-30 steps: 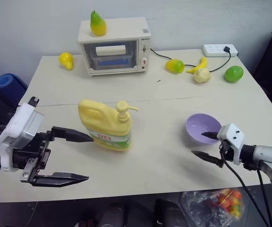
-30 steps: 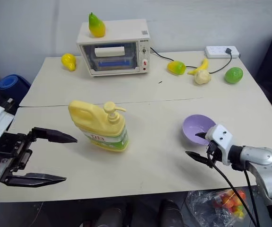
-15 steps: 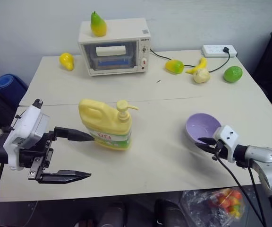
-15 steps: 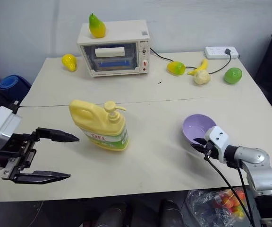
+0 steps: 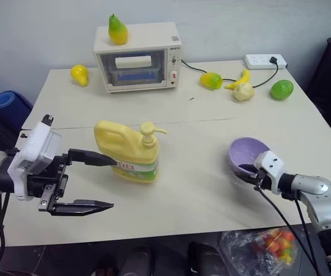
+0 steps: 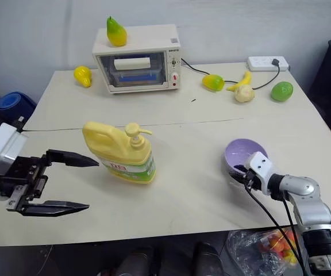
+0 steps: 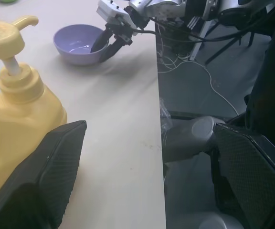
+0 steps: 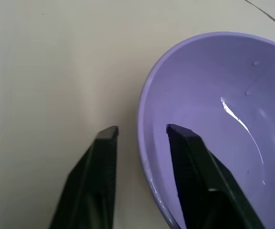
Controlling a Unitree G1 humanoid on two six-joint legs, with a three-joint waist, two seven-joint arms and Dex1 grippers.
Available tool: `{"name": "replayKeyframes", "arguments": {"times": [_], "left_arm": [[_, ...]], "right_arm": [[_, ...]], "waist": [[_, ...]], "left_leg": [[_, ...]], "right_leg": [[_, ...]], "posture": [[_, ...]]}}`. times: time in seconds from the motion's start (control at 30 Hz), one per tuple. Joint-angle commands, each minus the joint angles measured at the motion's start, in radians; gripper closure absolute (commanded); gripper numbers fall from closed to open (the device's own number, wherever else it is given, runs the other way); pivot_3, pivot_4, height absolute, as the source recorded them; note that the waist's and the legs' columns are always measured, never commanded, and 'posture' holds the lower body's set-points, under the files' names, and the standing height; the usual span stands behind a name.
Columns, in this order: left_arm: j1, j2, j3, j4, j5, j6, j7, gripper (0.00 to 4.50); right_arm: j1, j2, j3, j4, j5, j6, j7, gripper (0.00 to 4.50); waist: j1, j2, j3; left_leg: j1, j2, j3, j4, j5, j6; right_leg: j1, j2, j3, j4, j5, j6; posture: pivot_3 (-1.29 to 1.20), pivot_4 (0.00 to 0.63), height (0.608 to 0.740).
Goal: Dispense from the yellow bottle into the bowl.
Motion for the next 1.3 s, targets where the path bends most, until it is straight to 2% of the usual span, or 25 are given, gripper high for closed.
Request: {"name": "replayKeyframes", "arguments": {"times": [0.03,0.3,0.4,0.6,0.83,0.97,1.1,1.3], "left_arm": [[-0.012,-0.004,0.012,-0.007,0.001,-0.017,0.001,0.00],[-0.018,-0.011,0.009,-0.012,0.003,-0.019,0.017,0.00],[-0.023,-0.010,0.006,-0.010,0.004,-0.022,0.021,0.00],[-0.036,-0.008,0.000,-0.006,-0.001,-0.022,0.028,0.00],[-0.058,-0.011,-0.022,0.005,0.002,-0.022,0.028,0.00],[-0.110,-0.007,-0.053,0.037,0.006,-0.029,0.030,0.00],[-0.214,-0.008,-0.109,0.107,0.037,-0.049,0.034,0.00],[-0.475,-0.029,-0.244,0.269,0.109,-0.086,0.005,0.00]], "right_arm": [[-0.022,-0.002,-0.004,0.011,-0.009,-0.027,-0.004,1.84],[-0.050,0.013,0.003,0.074,-0.022,-0.061,0.002,1.84],[-0.054,0.015,0.003,0.085,-0.021,-0.067,0.008,2.43],[-0.059,0.014,-0.001,0.096,-0.018,-0.081,0.019,4.47],[-0.060,-0.017,0.017,0.087,-0.045,-0.116,0.056,4.47],[-0.049,-0.067,0.032,0.007,-0.045,-0.133,0.125,4.47],[-0.033,-0.151,0.072,-0.145,-0.063,-0.161,0.216,4.47],[-0.102,-0.195,0.111,-0.439,0.064,0.045,0.327,4.47]], "waist": [[0.000,0.000,0.000],[-0.001,0.000,0.000],[-0.001,0.000,0.000],[-0.001,0.000,0.000],[-0.001,0.000,0.000],[-0.001,0.000,0.000],[0.001,0.001,0.001],[0.002,-0.002,0.002]], "left_leg": [[0.000,0.000,0.000,0.000,0.000,0.000],[0.000,0.000,0.000,0.000,0.000,0.000],[0.000,0.000,0.000,0.000,0.000,0.000],[0.000,0.000,0.000,0.000,0.000,0.000],[0.001,0.000,0.000,0.001,0.000,0.000],[0.001,0.000,0.001,0.001,0.000,0.000],[0.000,0.000,0.001,0.001,0.000,0.000],[0.000,0.000,0.002,0.002,0.000,0.000]], "right_leg": [[0.000,0.000,0.000,0.000,0.000,0.000],[0.000,0.000,0.000,0.001,0.000,0.000],[0.000,0.000,0.000,0.001,0.000,0.000],[0.000,0.000,0.000,0.001,0.000,0.000],[0.000,0.000,0.001,0.001,0.000,0.000],[0.000,0.000,0.001,0.001,0.000,0.000],[-0.001,0.000,0.001,0.002,0.000,0.000],[-0.002,0.001,0.001,0.003,0.000,0.000]], "posture": [[0.00,0.150,0.740],[0.00,0.150,0.740],[0.00,0.150,0.740],[0.00,0.150,0.740],[0.00,0.150,0.740],[0.00,0.150,0.740],[0.00,0.150,0.740],[0.00,0.150,0.740]]}}
